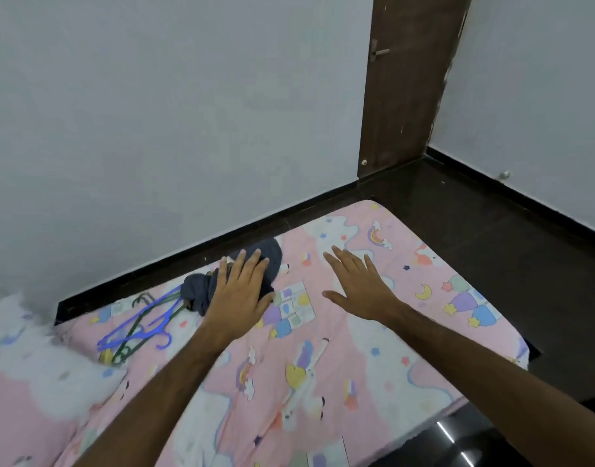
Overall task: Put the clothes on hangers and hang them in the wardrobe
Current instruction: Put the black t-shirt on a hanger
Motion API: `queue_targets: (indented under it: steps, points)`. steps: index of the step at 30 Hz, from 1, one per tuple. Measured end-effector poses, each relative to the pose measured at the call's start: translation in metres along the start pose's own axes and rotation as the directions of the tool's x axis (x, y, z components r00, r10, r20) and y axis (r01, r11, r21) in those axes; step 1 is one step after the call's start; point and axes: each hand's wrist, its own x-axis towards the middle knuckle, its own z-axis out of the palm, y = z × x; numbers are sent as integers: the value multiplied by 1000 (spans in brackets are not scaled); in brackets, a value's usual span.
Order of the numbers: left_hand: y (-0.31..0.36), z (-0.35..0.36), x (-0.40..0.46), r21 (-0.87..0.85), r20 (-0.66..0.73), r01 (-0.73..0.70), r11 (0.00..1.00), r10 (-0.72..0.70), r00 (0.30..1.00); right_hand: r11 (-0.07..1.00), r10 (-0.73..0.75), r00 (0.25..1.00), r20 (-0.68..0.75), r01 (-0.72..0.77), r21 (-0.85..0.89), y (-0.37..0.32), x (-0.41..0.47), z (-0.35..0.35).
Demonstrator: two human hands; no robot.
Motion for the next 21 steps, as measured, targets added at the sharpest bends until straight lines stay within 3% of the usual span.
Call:
queue_targets:
  steps: [7,11,21]
  points:
    - [-8,13,117,-6,25,-114,993,114,993,989,124,992,-7,-123,81,55,53,-2]
    - [-19,44,150,-53,36,-109,993,111,993,977,170,985,8,-169,127,62,71,22]
    - [-114,214,178,-97,238,-61,993,83,968,942,234,970,-68,-209,262,37,126,179]
